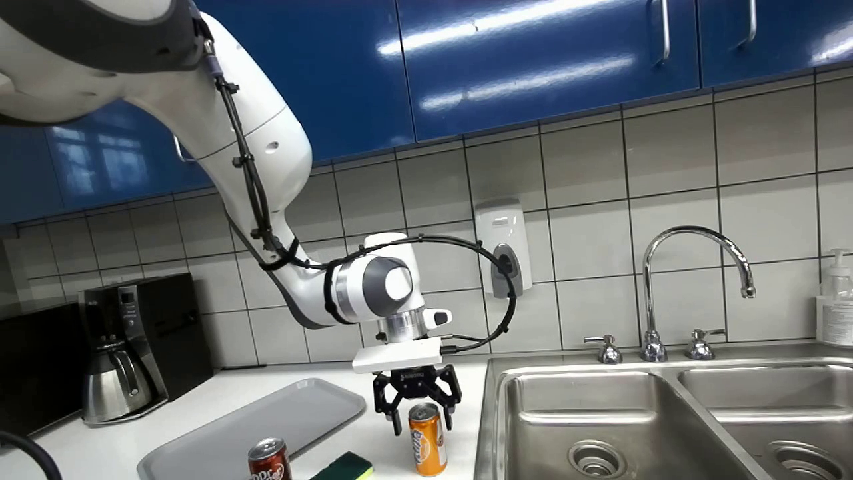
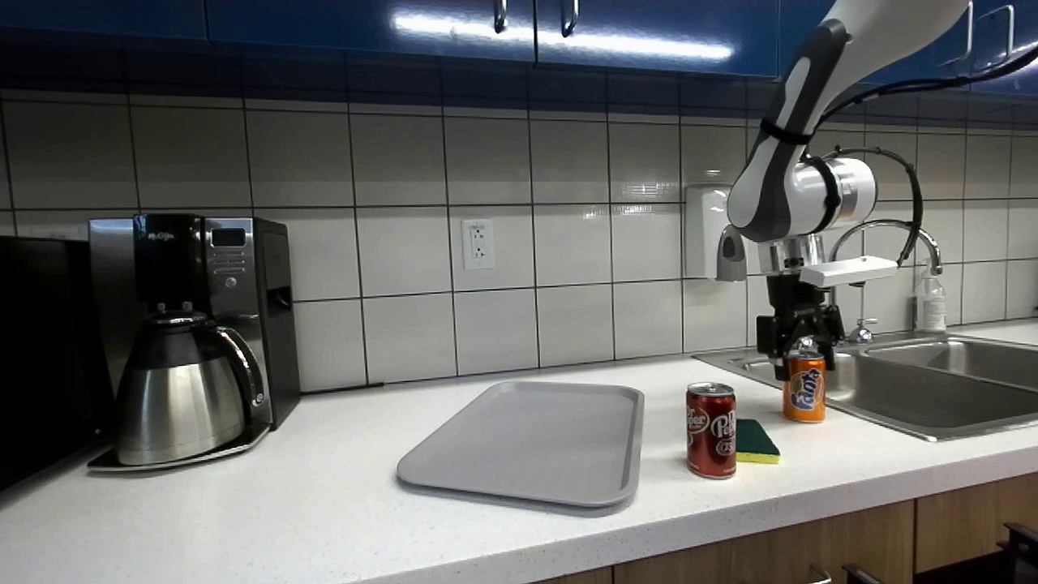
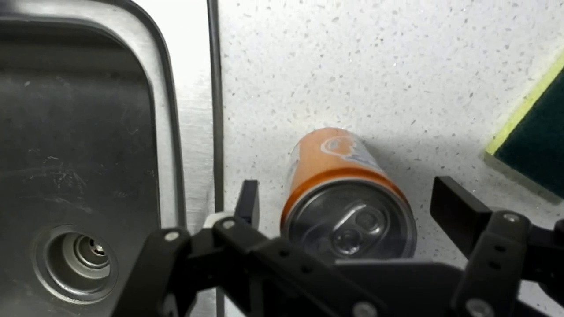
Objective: Place the cans on the tray
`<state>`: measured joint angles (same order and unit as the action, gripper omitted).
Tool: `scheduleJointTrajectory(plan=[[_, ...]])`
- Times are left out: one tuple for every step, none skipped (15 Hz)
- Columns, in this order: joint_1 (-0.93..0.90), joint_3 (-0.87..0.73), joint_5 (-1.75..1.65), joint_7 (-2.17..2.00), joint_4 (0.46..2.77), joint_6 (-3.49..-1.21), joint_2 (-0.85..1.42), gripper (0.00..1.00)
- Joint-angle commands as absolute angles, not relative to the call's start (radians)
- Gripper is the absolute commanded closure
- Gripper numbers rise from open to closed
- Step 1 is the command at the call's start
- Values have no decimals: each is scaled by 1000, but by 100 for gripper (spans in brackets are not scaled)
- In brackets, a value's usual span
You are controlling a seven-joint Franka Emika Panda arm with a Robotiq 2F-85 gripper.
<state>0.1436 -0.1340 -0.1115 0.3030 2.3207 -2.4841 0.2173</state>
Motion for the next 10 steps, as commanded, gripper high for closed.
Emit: scheduleJointTrajectory(plan=[[166,-123,-99,336,2311,-2512,237,0],[167,-123,-98,337,2310,-2518,242,0],[169,-122,-96,338,2309,-2524,245,0],[170,-121,-96,339,2308,-2530,249,0],[171,-121,-95,340,2307,-2533,252,0],[172,-120,-95,340,2308,-2535,254,0],[173,-120,-94,341,2307,-2536,255,0],[173,-119,-94,342,2308,-2537,255,0],[173,-119,-95,341,2308,-2538,255,0],[174,-119,-94,342,2308,-2538,256,0]])
